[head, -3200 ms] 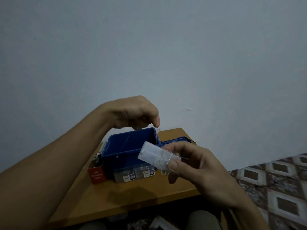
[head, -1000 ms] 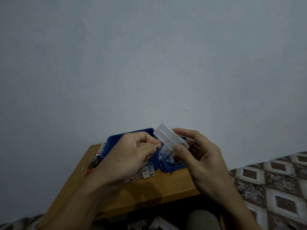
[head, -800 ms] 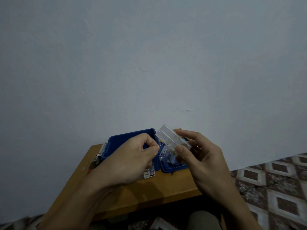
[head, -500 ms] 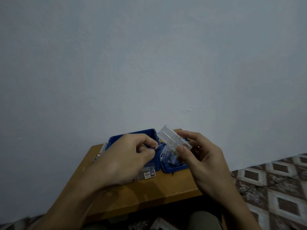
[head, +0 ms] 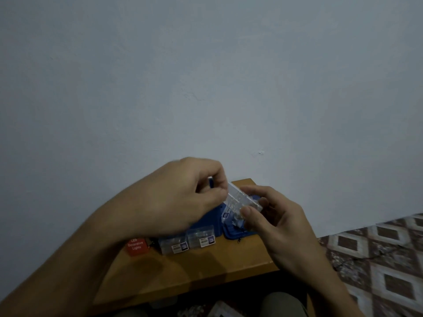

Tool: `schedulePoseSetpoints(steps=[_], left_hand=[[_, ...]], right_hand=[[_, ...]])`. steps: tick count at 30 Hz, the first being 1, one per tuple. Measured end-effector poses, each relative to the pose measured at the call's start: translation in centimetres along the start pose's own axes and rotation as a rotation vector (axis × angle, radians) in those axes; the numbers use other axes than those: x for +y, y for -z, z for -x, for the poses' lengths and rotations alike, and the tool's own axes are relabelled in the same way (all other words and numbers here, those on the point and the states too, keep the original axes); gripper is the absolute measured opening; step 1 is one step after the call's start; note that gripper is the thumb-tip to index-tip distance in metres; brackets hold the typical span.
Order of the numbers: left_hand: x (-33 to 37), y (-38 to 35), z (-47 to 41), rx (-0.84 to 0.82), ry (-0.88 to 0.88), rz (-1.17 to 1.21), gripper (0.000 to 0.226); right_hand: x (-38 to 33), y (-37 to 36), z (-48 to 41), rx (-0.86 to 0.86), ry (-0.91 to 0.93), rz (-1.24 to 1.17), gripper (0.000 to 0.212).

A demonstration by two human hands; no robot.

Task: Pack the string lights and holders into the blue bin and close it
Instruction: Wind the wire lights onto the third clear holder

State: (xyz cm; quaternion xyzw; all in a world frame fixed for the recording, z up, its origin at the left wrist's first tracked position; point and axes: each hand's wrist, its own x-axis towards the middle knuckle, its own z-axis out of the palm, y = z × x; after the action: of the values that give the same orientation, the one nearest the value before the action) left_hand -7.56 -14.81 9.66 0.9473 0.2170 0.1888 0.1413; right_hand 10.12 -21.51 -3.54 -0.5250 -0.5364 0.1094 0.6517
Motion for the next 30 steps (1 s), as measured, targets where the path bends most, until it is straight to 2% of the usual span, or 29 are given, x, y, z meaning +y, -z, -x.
schedulePoseSetpoints(steps=[4, 9, 12, 17, 19, 21, 25, 28, 30], left_hand=[[1.1, 1.3, -2.1, -0.055, -0.142, -0.204, 0.013], [1.0, 2.0, -5.6, -0.169, -0.206, -0.267, 0.01], [-0.1, 2.2, -7.0, -0.271, -0.135, -0.086, 0.007], [-2.7, 0.7, -7.5, -0.425, 0.037, 0.359, 0.01], [-4.0, -0.4, -7.2, -0.458, 0.09, 0.57, 0.004], [-5.3, -1.9, -6.5, -0.462, 0.116, 0.759, 0.009], [-5.9, -4.7, -4.6, -0.32, 0.125, 1.098, 0.013], [-5.3, -6.1, -3.1, -0.218, 0.097, 1.273, 0.03], [-4.7, -6.6, -2.3, -0.131, 0.111, 1.301, 0.037]], right_hand=[[-0.9, 0.0, 0.3, -0.094, -0.002, -0.032, 0.027], [-1.7, 0.8, 0.4, -0.197, -0.049, -0.176, 0.031], [-1.8, 1.3, 0.4, -0.213, -0.079, -0.297, 0.034], [-1.9, 1.6, 0.4, -0.233, -0.065, -0.456, 0.023], [-1.8, 1.6, 0.4, -0.24, -0.061, -0.513, 0.025], [-1.6, 1.6, 0.3, -0.229, -0.057, -0.545, 0.033], [-1.1, 1.5, -0.1, -0.136, -0.062, -0.581, 0.049], [-0.9, 1.3, -0.2, -0.046, -0.057, -0.563, 0.035], [-1.1, 1.1, 0.0, -0.005, -0.043, -0.5, 0.028]])
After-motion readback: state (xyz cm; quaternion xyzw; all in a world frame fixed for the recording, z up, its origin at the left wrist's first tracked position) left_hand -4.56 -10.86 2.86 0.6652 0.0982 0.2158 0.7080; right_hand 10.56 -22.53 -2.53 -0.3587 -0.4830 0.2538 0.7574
